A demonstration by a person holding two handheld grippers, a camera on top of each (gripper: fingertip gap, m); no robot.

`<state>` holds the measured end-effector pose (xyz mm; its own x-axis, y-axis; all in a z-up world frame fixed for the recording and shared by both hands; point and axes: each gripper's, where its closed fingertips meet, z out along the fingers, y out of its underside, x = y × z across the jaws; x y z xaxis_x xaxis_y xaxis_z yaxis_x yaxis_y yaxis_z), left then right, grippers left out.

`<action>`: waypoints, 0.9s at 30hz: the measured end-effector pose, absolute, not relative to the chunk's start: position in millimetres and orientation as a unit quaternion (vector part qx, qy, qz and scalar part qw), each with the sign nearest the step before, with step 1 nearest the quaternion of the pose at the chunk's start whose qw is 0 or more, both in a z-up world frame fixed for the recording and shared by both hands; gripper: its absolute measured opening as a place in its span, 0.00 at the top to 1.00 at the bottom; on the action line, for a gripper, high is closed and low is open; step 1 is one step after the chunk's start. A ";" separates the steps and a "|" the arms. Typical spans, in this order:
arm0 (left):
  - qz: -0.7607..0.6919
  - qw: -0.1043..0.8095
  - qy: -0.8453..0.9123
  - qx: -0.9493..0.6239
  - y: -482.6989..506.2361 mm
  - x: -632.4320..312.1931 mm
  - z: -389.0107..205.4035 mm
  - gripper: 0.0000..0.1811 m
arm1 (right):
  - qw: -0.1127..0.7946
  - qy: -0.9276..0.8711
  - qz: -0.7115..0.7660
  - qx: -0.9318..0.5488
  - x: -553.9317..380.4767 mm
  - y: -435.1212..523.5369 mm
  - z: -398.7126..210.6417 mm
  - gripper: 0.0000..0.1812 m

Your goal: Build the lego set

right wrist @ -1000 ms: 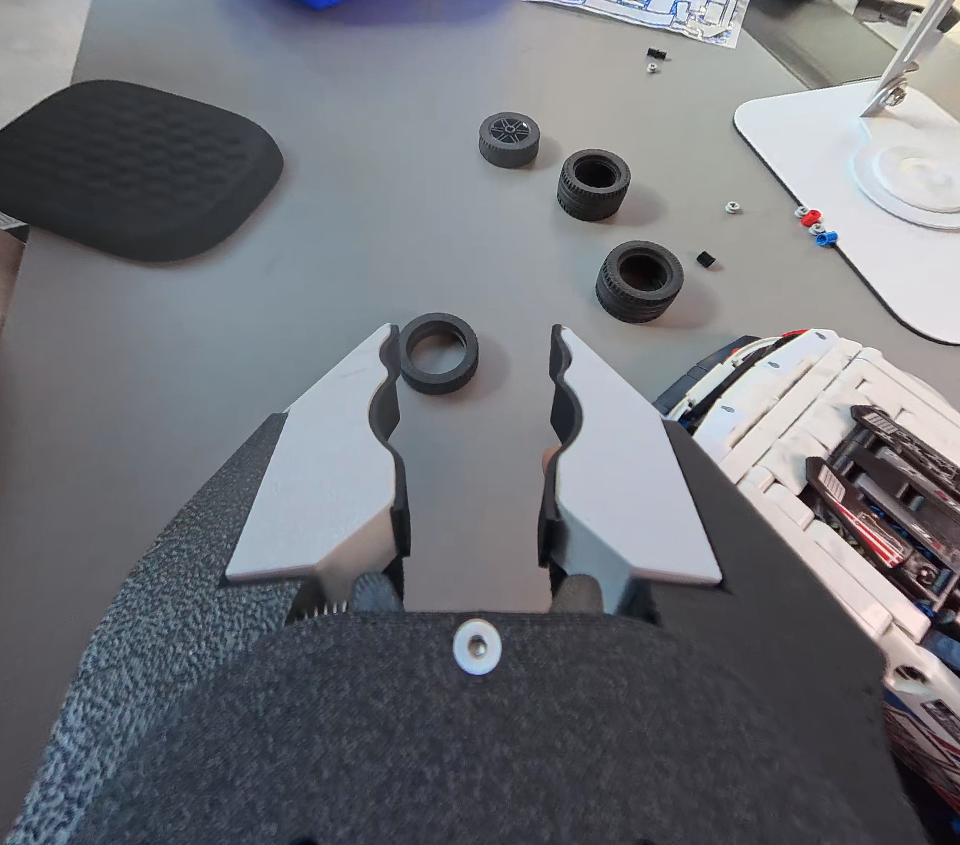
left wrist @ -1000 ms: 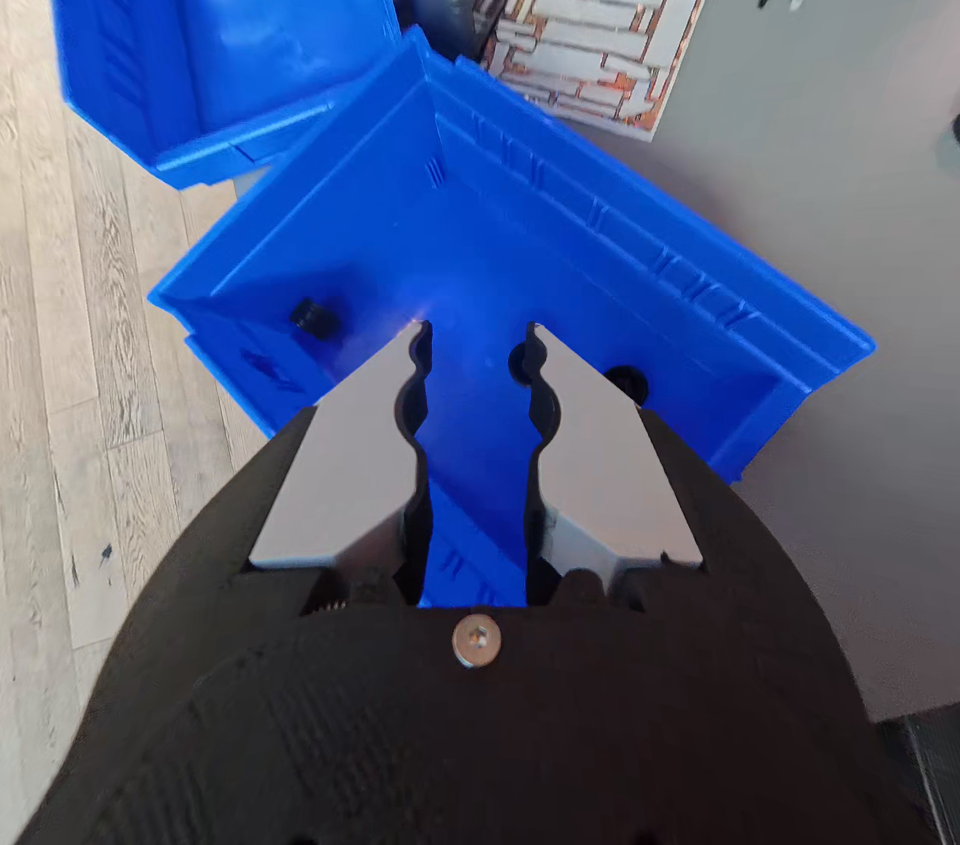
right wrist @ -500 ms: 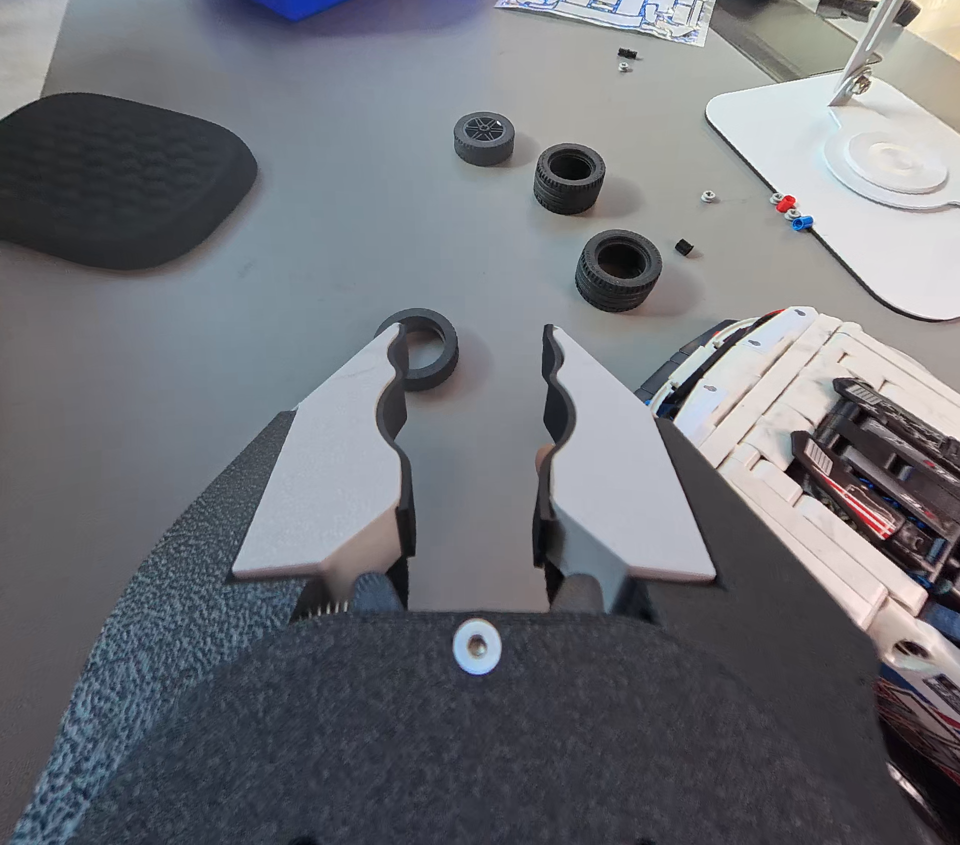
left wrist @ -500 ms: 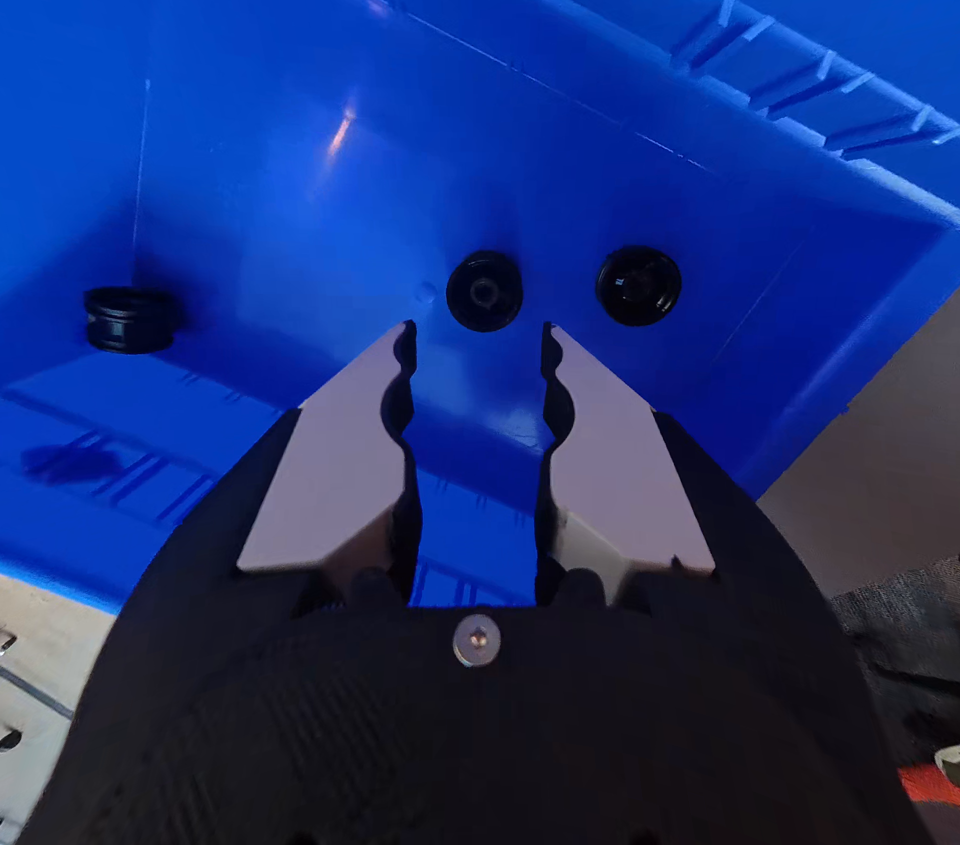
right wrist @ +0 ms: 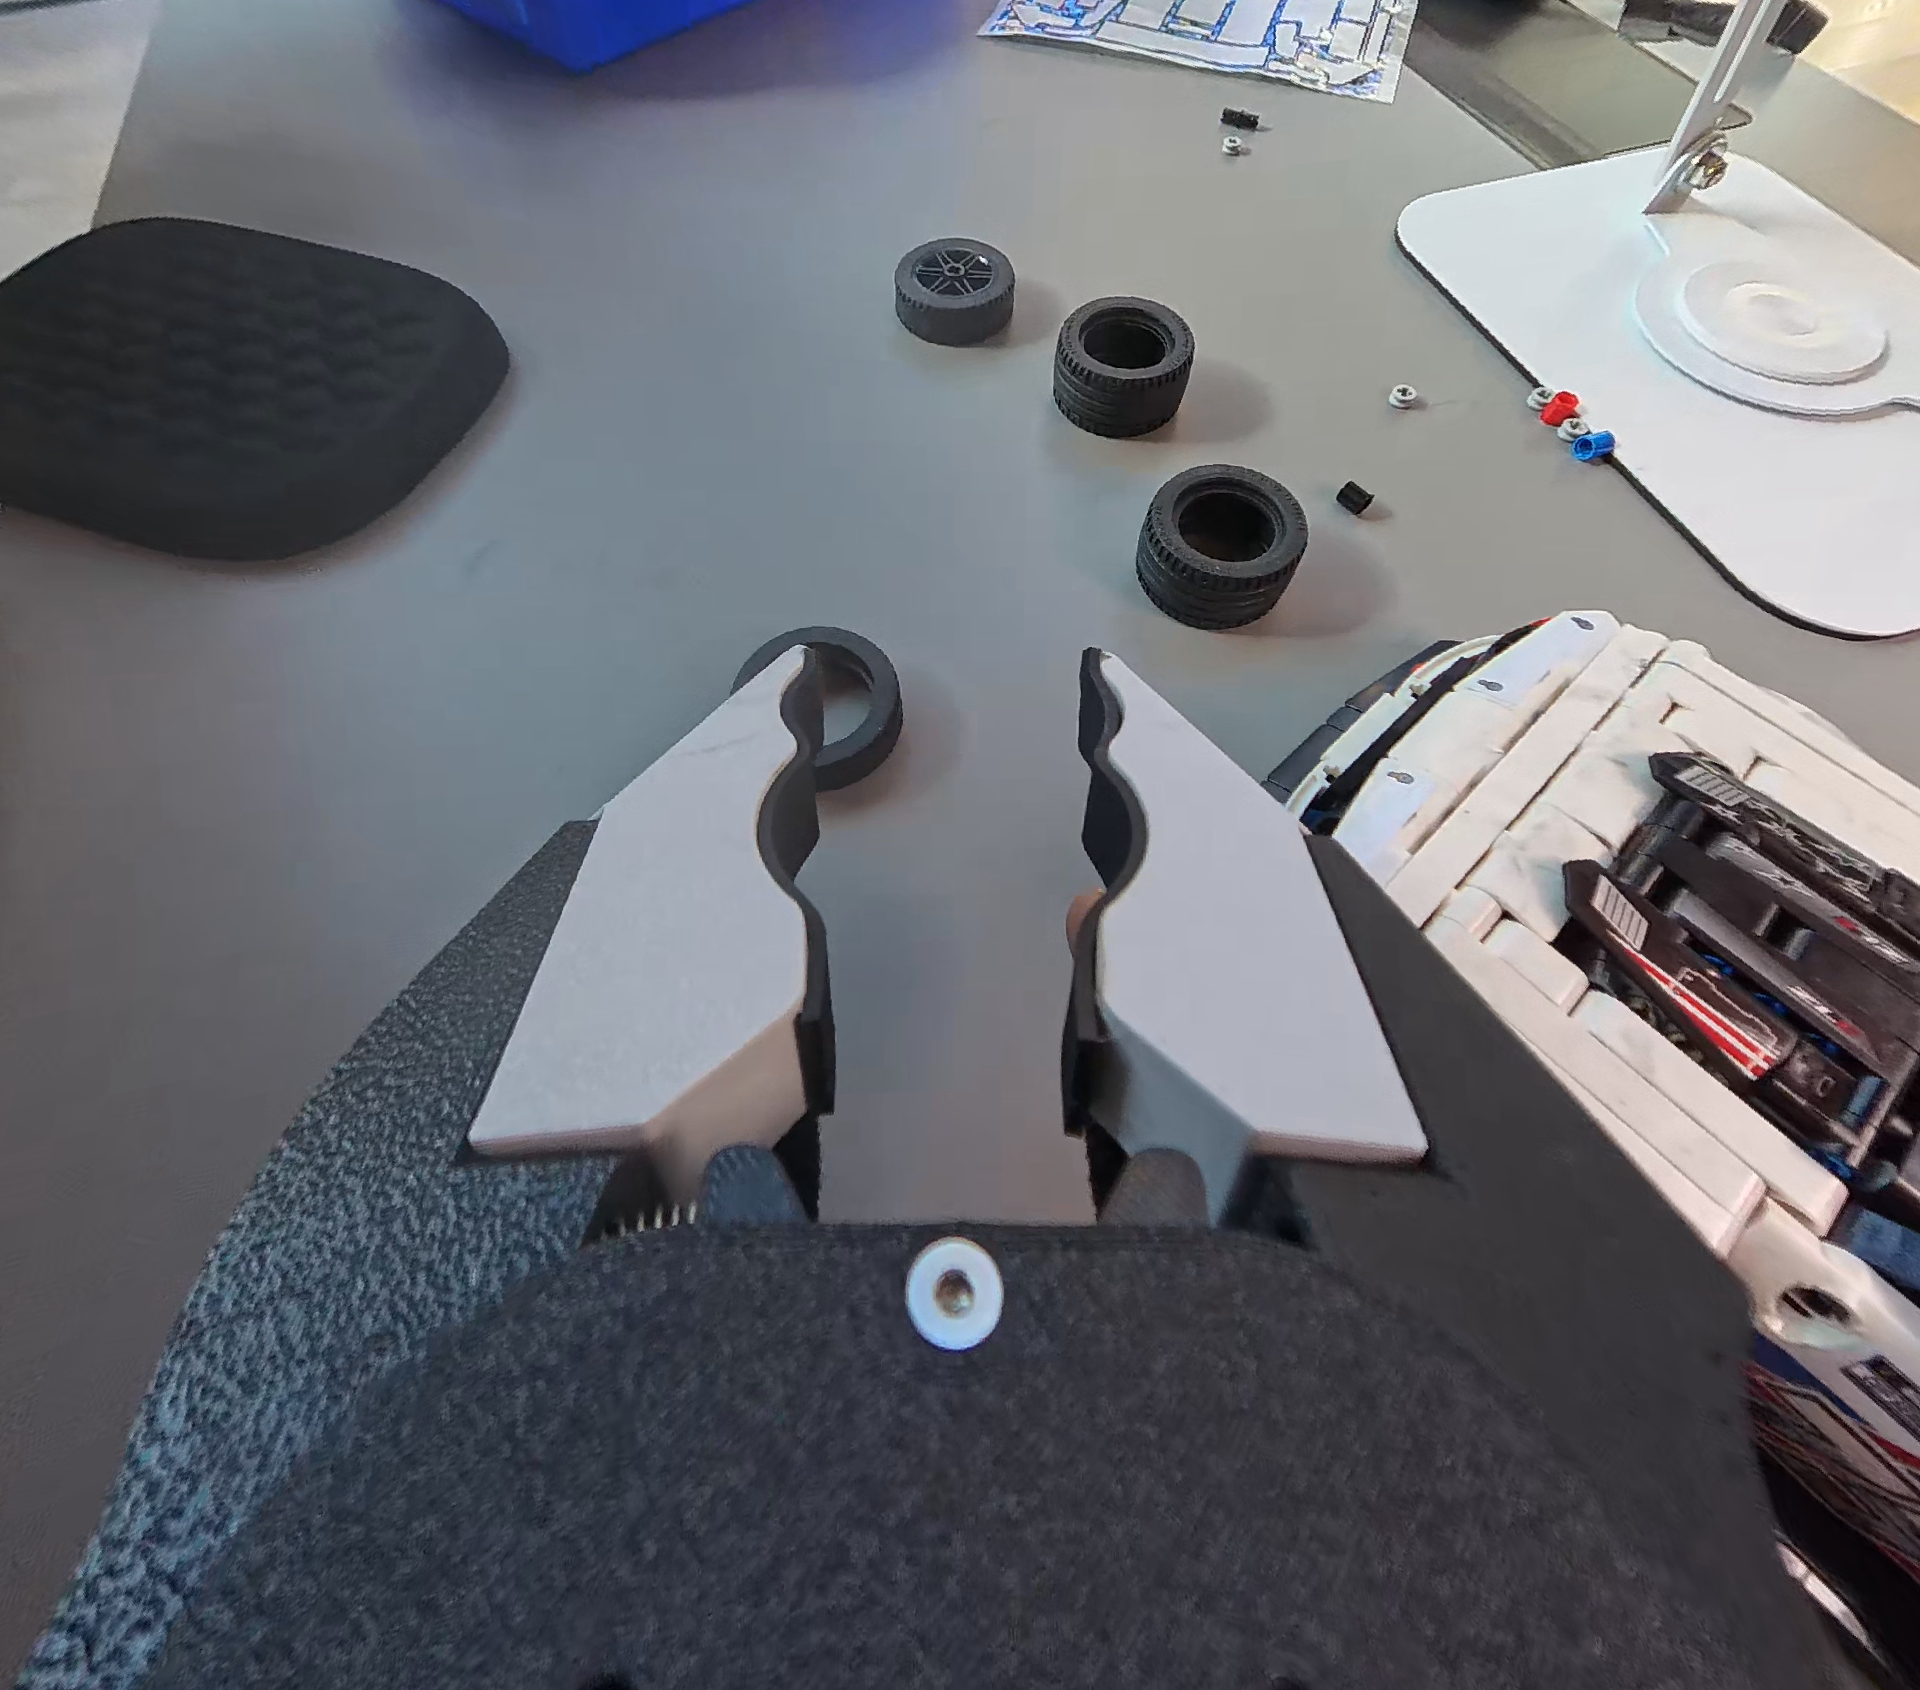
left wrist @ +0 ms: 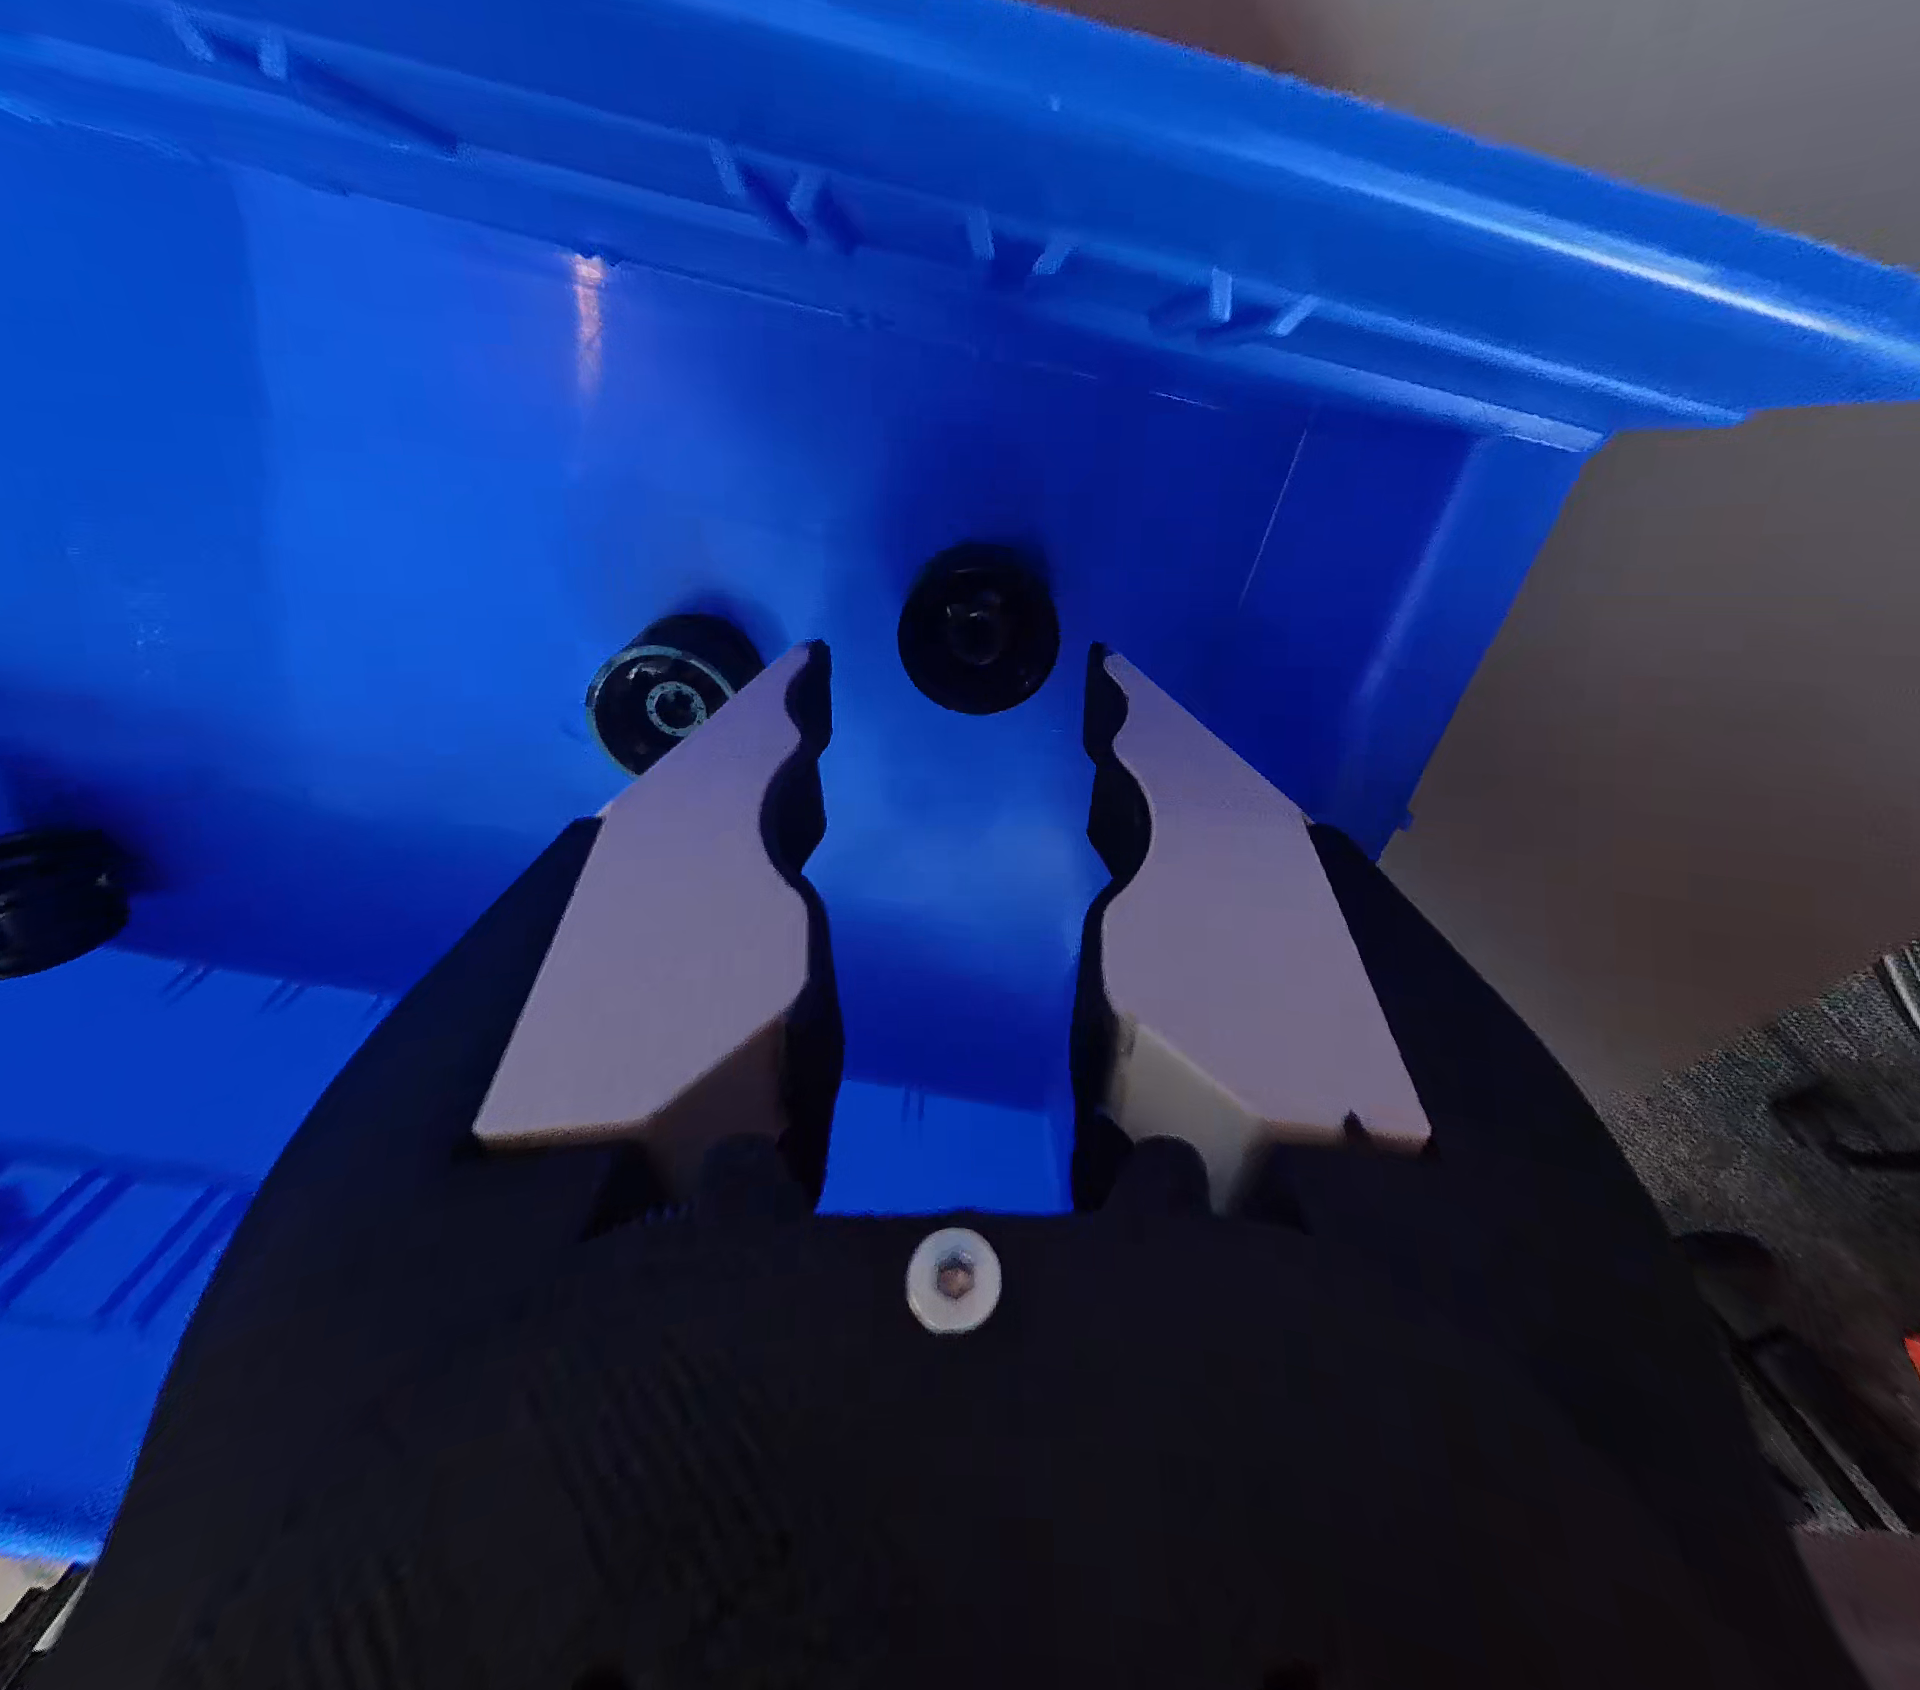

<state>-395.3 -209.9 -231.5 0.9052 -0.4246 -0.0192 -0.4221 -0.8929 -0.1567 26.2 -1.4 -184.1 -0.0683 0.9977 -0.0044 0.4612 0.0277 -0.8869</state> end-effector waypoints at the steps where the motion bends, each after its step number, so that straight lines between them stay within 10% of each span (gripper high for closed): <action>1: -0.008 0.076 0.220 -0.973 -209.6 -394.9 -235.6 0.75 | 0.354 -0.625 0.379 -0.584 27.0 -2.1 -183.6 0.74; 7: -0.002 0.130 0.230 -0.964 -201.5 -397.0 -215.6 0.83 | 0.371 -0.624 0.376 -0.575 30.9 -4.0 -175.2 0.75; 17: -0.258 0.633 0.262 -0.681 -146.7 -224.7 26.0 0.83 | 0.451 -0.614 0.416 -0.497 12.8 -21.6 -138.2 0.75; 27: -0.739 0.482 0.269 -0.386 -102.1 -20.2 20.7 0.83 | 0.619 -0.637 0.351 -0.295 1.7 -74.9 -18.8 0.76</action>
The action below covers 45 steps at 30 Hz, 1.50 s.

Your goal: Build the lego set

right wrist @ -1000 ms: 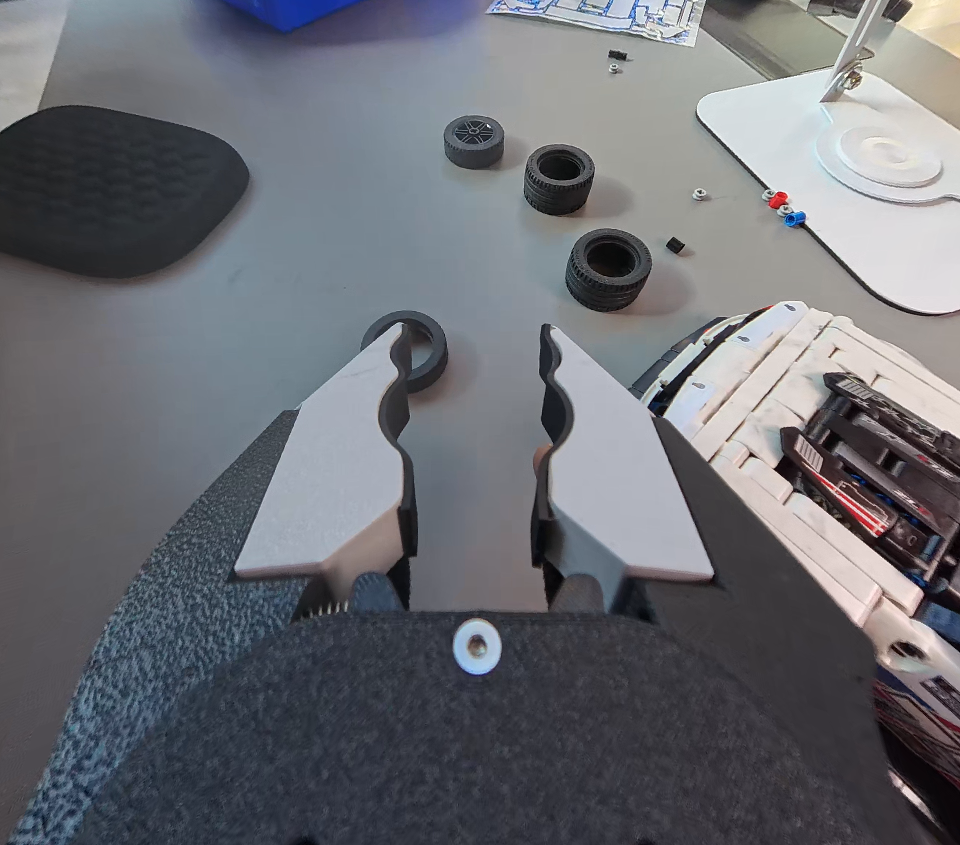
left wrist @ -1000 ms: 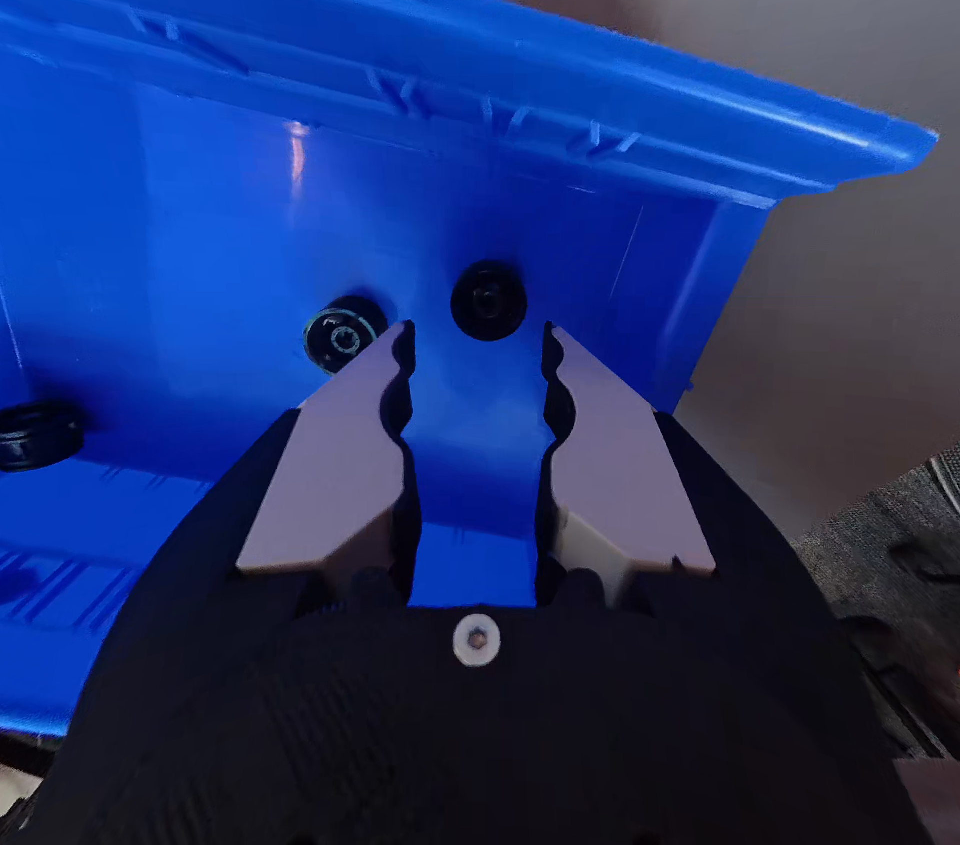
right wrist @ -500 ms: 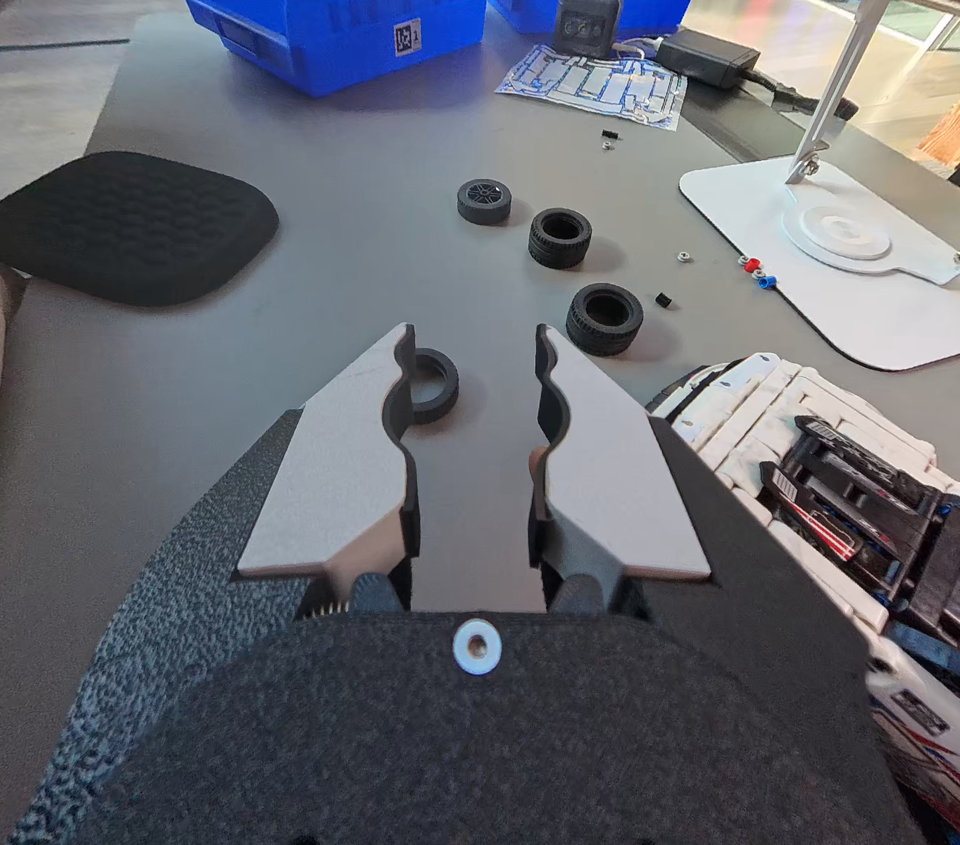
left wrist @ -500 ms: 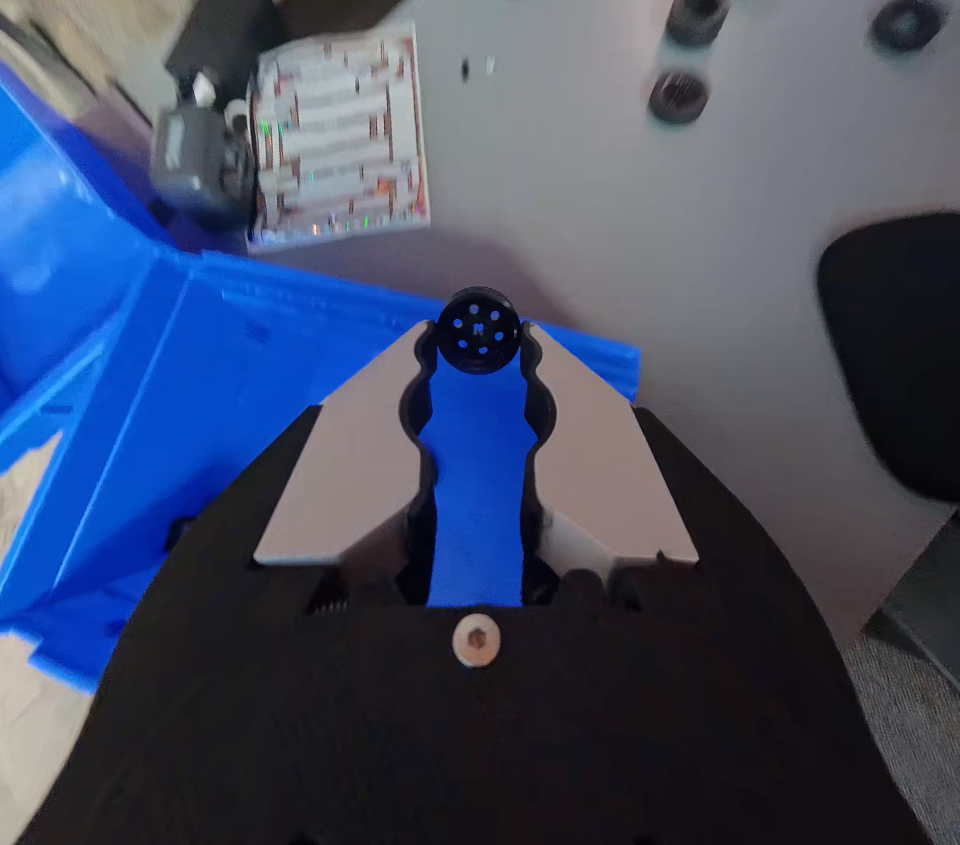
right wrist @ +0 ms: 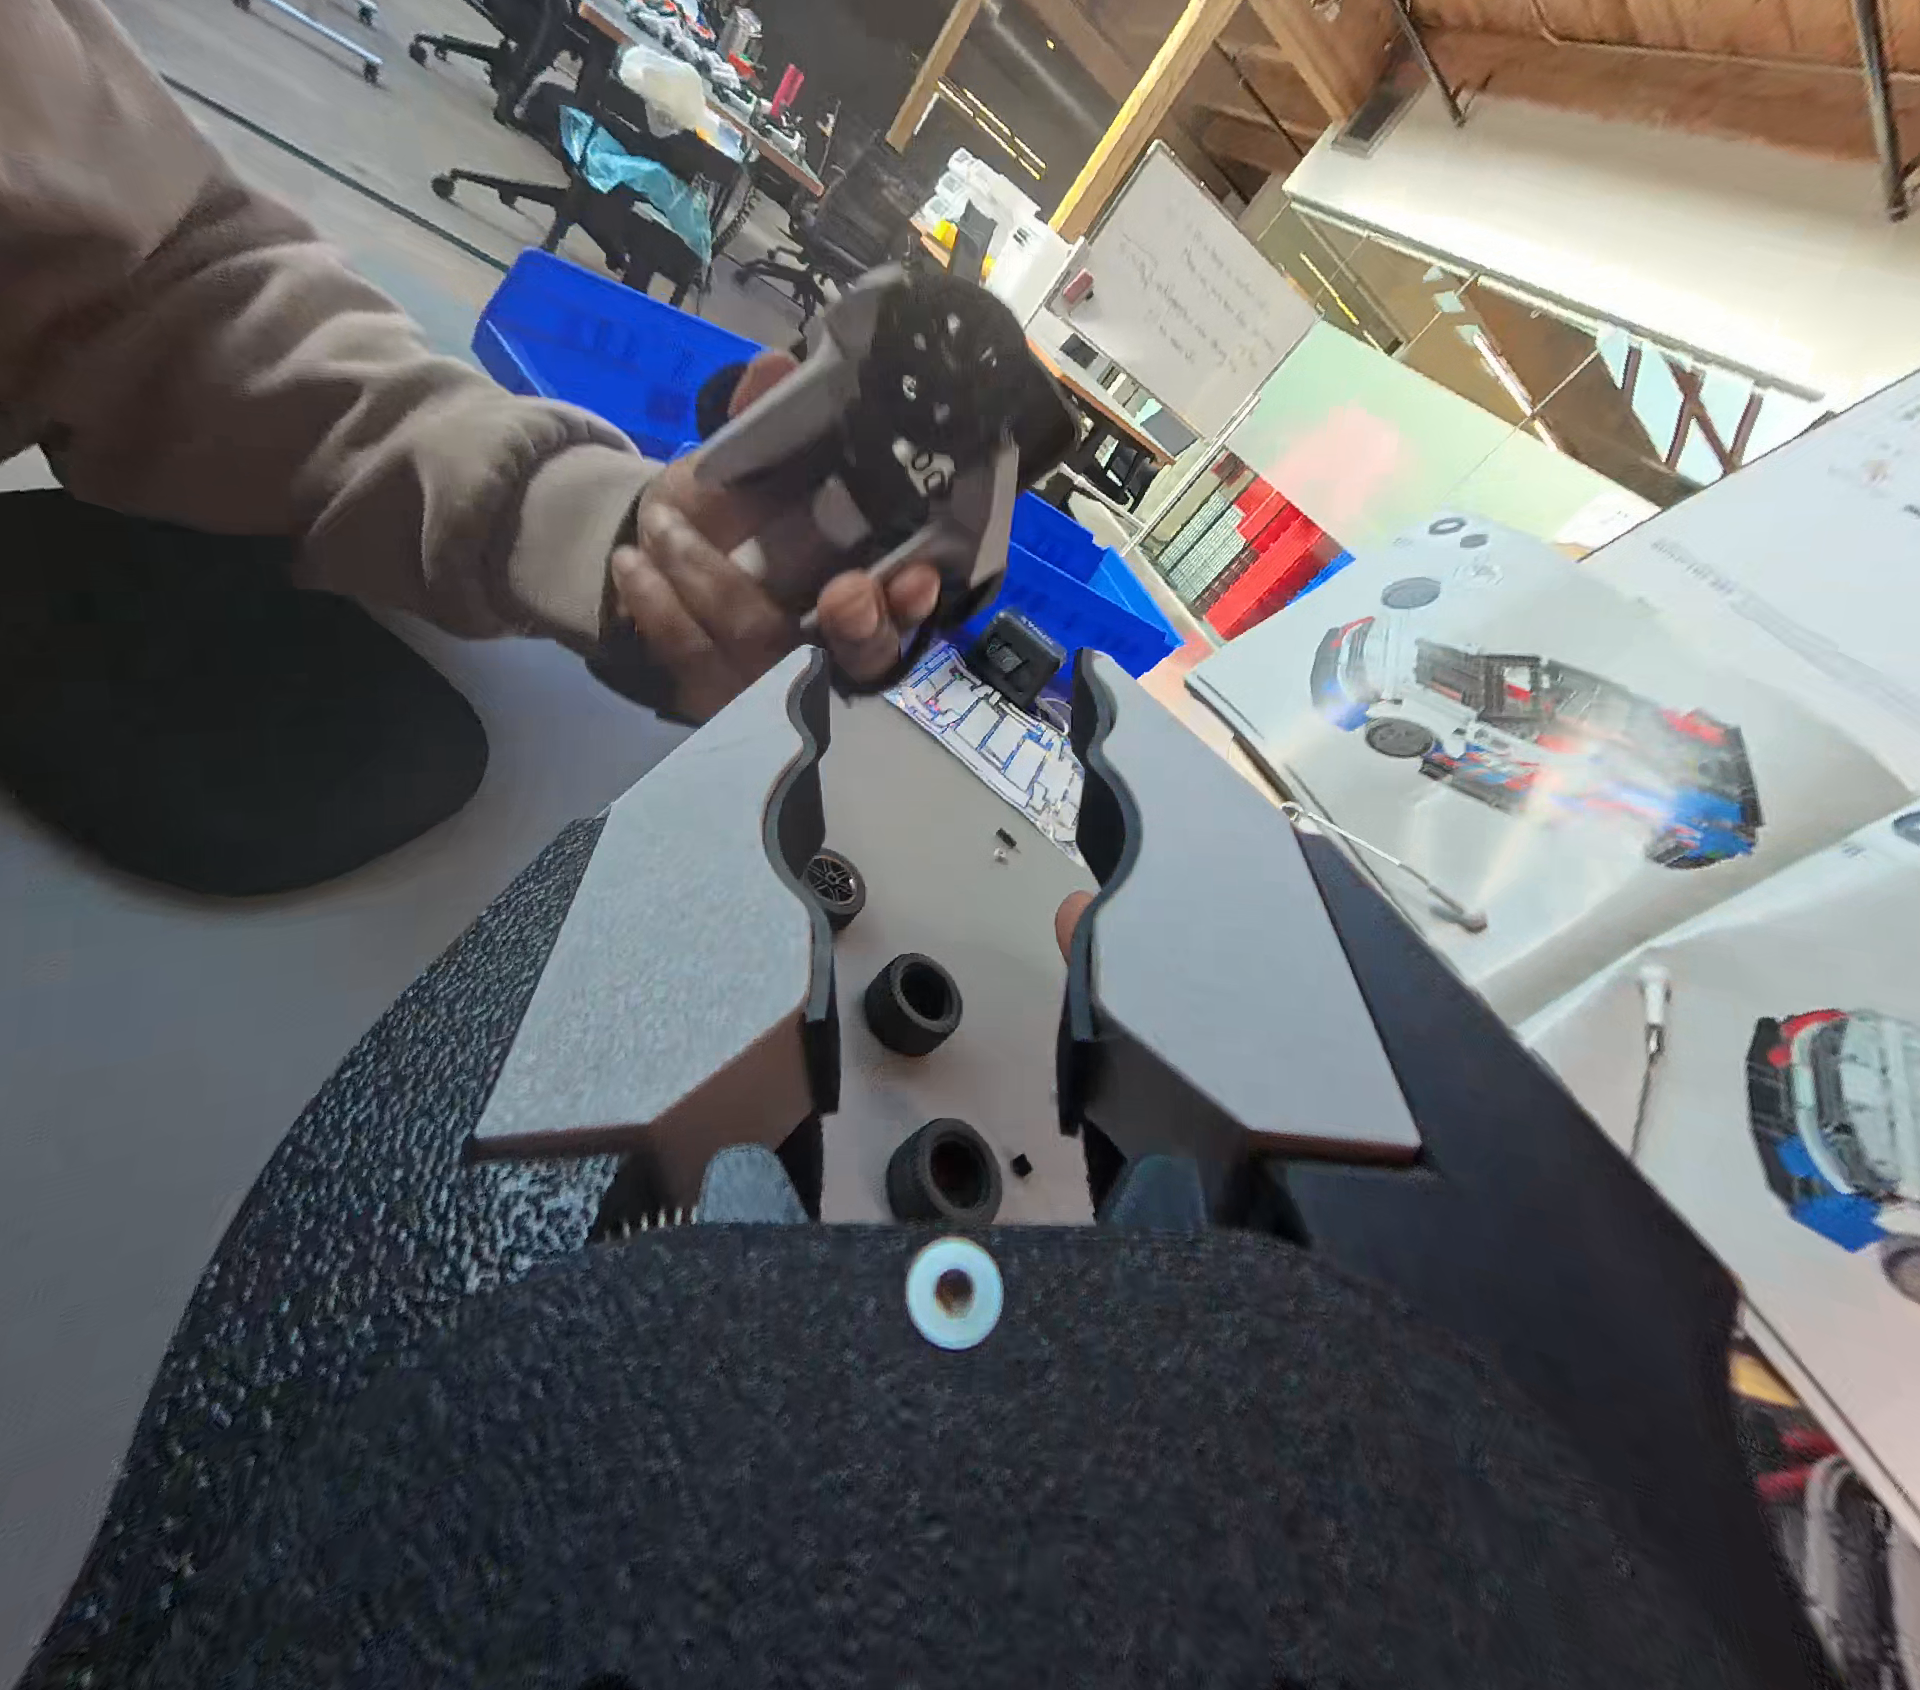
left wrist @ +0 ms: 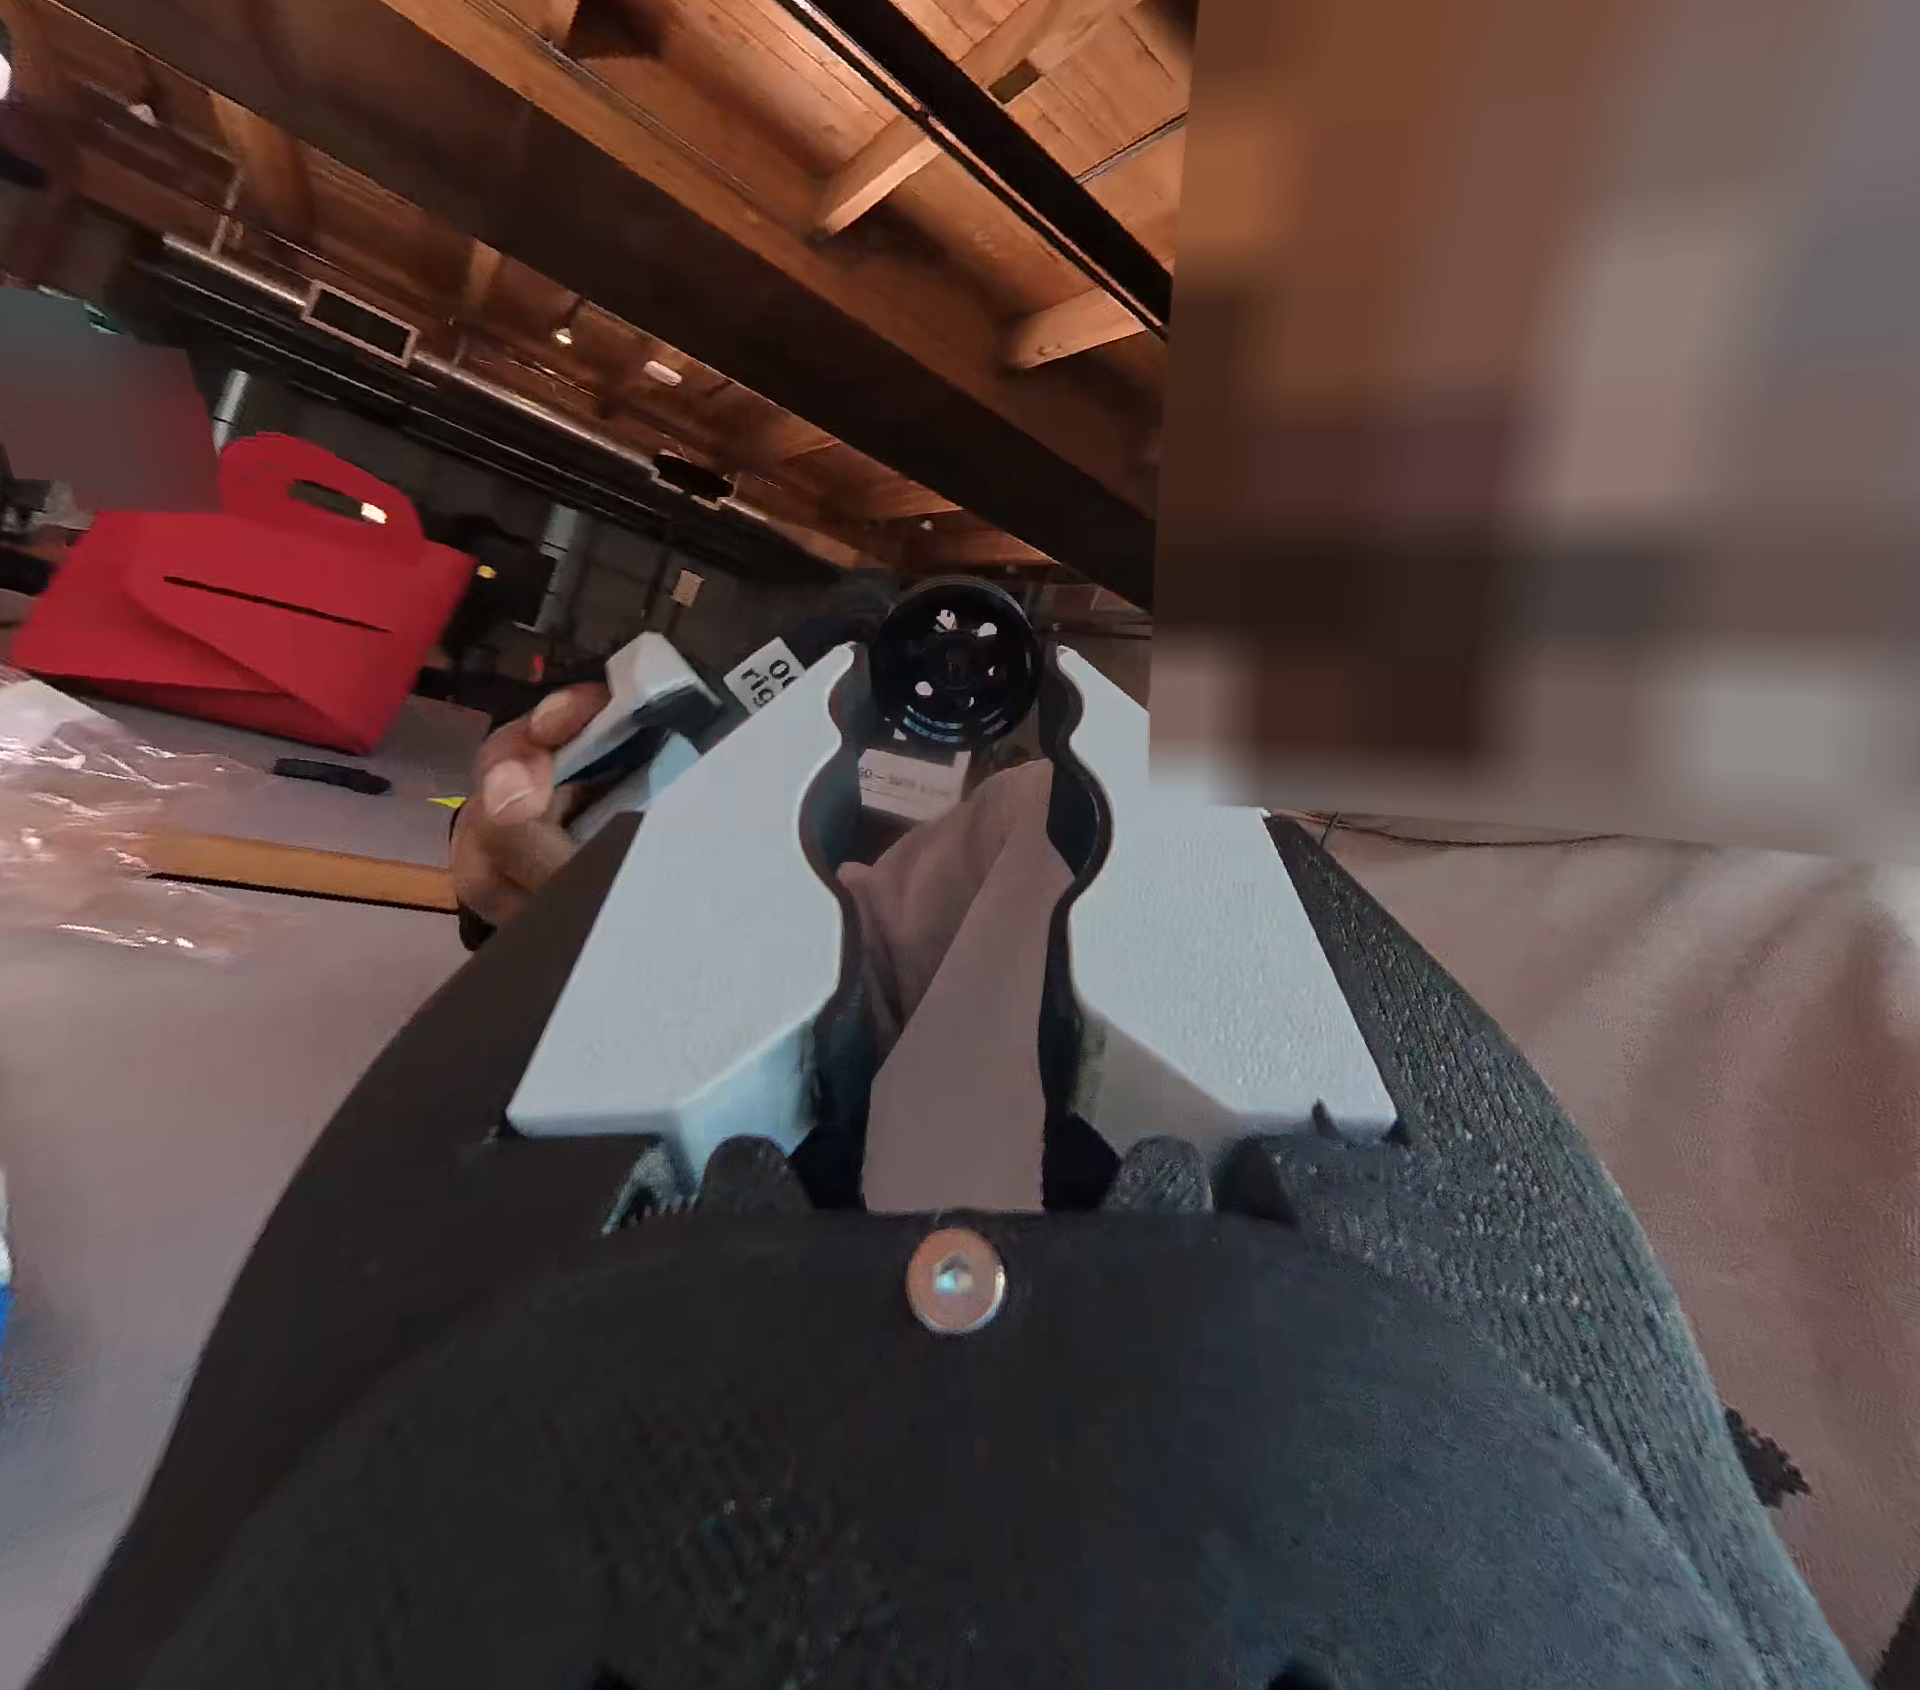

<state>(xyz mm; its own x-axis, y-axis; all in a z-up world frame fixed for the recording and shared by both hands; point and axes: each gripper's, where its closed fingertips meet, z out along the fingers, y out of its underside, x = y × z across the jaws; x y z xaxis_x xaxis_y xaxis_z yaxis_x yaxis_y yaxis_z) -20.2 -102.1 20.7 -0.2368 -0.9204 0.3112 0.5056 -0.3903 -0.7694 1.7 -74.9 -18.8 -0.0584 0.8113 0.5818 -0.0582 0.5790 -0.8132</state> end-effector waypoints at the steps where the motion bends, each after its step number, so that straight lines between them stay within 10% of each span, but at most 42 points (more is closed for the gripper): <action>1: -0.751 0.465 0.267 -0.386 -93.8 -9.2 14.3 0.83 | 0.627 -0.639 0.342 -0.286 3.0 -77.2 -12.4 0.76; 10: -0.771 0.396 0.248 -0.433 -74.2 23.5 -39.2 0.83 | 0.568 -0.681 0.345 -0.308 6.5 -75.0 -44.5 0.84; 25: -0.237 0.345 0.486 -0.767 -42.4 7.4 -236.2 0.66 | 0.198 -0.781 0.275 -0.524 12.7 -41.1 -216.4 0.84; 45: -0.195 0.376 0.509 -0.750 -41.1 11.9 -239.3 0.78 | 0.213 -0.752 0.290 -0.552 5.0 -40.8 -227.6 0.84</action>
<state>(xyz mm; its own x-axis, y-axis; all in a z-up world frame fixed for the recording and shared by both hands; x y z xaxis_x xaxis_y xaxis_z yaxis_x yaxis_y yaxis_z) 11.9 -41.1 -239.3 0.4066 -0.9091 -0.0904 -0.6166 -0.2000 -0.7615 5.0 -40.8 -227.6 -0.2990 0.9542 0.0002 0.7079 0.2219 -0.6706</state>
